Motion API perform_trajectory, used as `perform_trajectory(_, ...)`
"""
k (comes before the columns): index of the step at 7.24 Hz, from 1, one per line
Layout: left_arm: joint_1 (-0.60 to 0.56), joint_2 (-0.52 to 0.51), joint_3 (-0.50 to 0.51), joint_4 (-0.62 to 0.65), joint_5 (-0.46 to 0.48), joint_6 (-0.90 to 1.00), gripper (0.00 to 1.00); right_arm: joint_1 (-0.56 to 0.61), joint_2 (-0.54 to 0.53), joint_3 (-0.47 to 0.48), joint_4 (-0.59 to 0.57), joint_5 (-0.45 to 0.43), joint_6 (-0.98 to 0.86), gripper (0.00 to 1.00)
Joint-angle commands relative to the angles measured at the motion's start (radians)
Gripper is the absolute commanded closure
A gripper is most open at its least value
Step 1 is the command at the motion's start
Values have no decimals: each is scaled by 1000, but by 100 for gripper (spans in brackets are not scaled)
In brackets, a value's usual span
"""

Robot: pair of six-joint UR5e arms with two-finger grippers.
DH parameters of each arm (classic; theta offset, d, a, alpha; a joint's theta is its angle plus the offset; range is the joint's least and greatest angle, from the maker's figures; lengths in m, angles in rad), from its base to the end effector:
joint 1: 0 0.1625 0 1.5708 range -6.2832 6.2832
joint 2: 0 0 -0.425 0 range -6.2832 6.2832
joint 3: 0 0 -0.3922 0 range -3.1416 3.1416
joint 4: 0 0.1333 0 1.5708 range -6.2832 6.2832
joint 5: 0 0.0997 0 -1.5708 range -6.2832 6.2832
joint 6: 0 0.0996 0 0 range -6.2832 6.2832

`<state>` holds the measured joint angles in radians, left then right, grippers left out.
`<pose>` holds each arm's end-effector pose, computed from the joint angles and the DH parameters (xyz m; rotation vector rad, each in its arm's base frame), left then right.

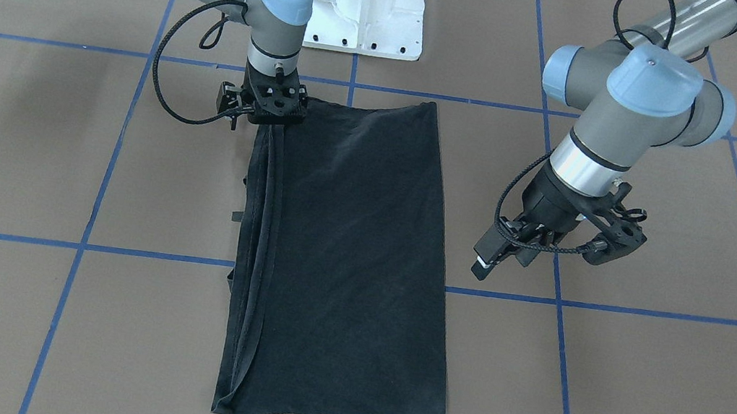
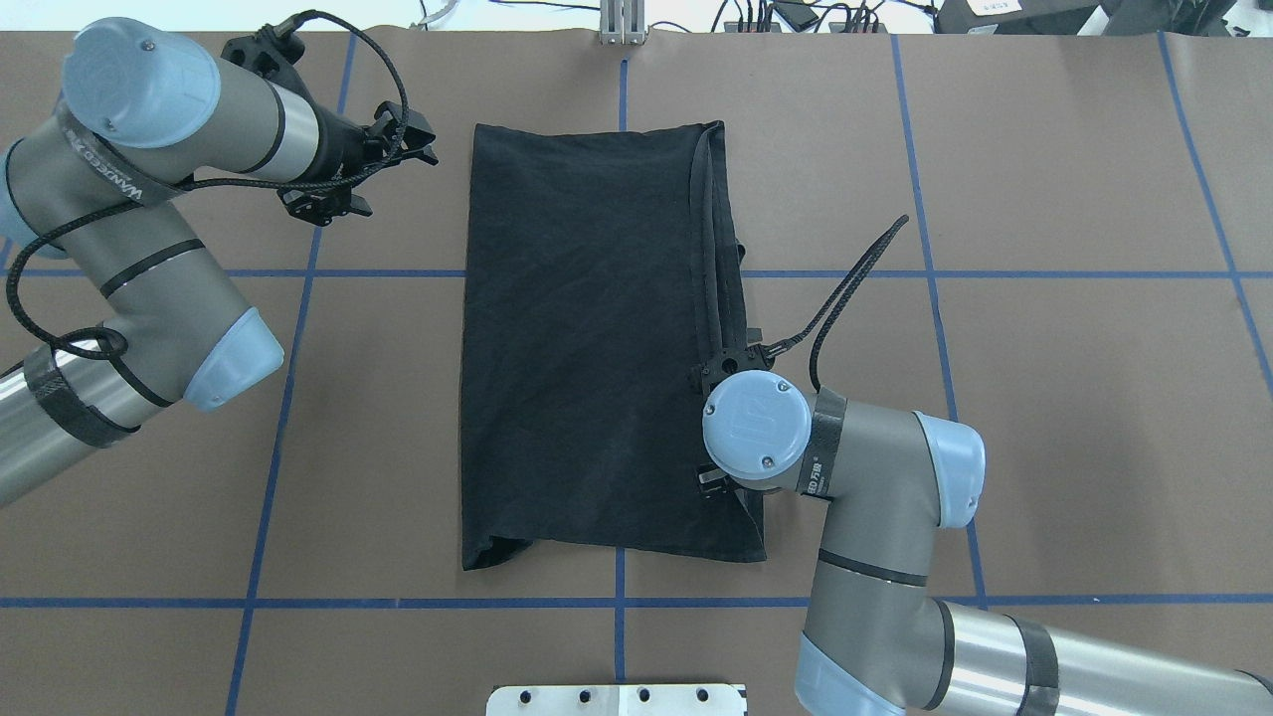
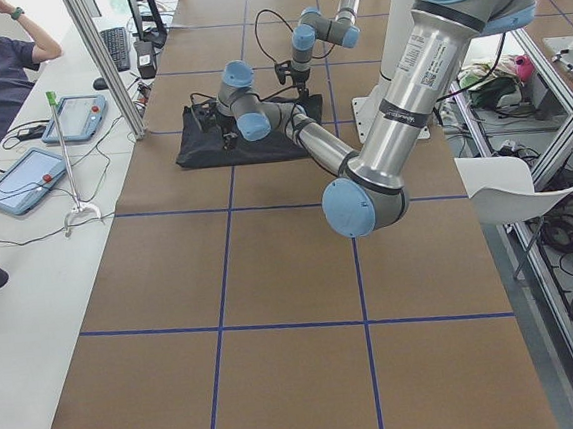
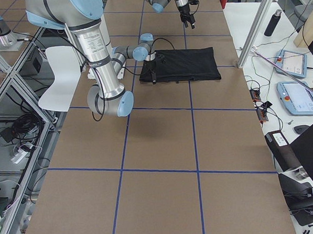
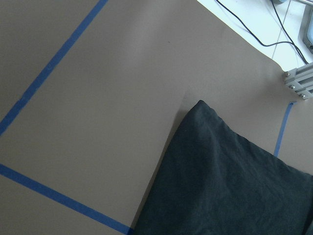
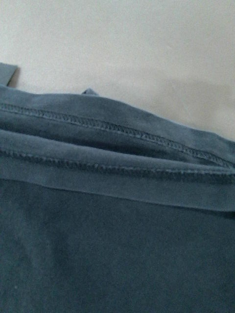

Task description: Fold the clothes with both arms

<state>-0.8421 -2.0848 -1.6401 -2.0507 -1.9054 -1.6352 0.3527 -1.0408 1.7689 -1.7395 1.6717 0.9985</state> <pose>0.3691 -0.5646 0.2752 0.1215 1.1084 -0.6353 -0.5624 -0.3384 0.2993 0.1618 -0.5454 -0.2419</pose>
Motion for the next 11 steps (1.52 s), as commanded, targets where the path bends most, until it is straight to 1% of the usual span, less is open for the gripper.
perform_trajectory(1, 0, 0, 0, 0, 0, 0, 0, 24, -4, -3, 0, 29, -7, 0)
perform_trajectory(2, 0, 0, 0, 0, 0, 0, 0, 32, -8, -3, 0, 37, -9, 0)
perform_trajectory(4, 0, 0, 0, 0, 0, 0, 0, 49, -56, 6, 2, 37, -44, 0)
perform_trajectory(5, 0, 2, 2, 0, 0, 0, 0, 55, -64, 23, 0, 42, -55, 0)
perform_trajectory(6, 0, 0, 14, -5, 0, 2, 0, 64, -92, 64, 0, 72, -55, 0)
perform_trajectory(7, 0, 0, 17, -5, -1, 2, 0, 72, -108, 99, 0, 83, -55, 0)
perform_trajectory(9, 0, 0, 17, -5, -1, 2, 0, 104, -81, 109, 3, 98, -54, 0)
perform_trajectory(10, 0, 0, 19, -5, -1, 2, 0, 113, -44, 98, 2, 95, -52, 0)
perform_trajectory(11, 0, -1, 19, -6, -1, 3, 0, 115, -6, 66, 3, 92, -54, 0)
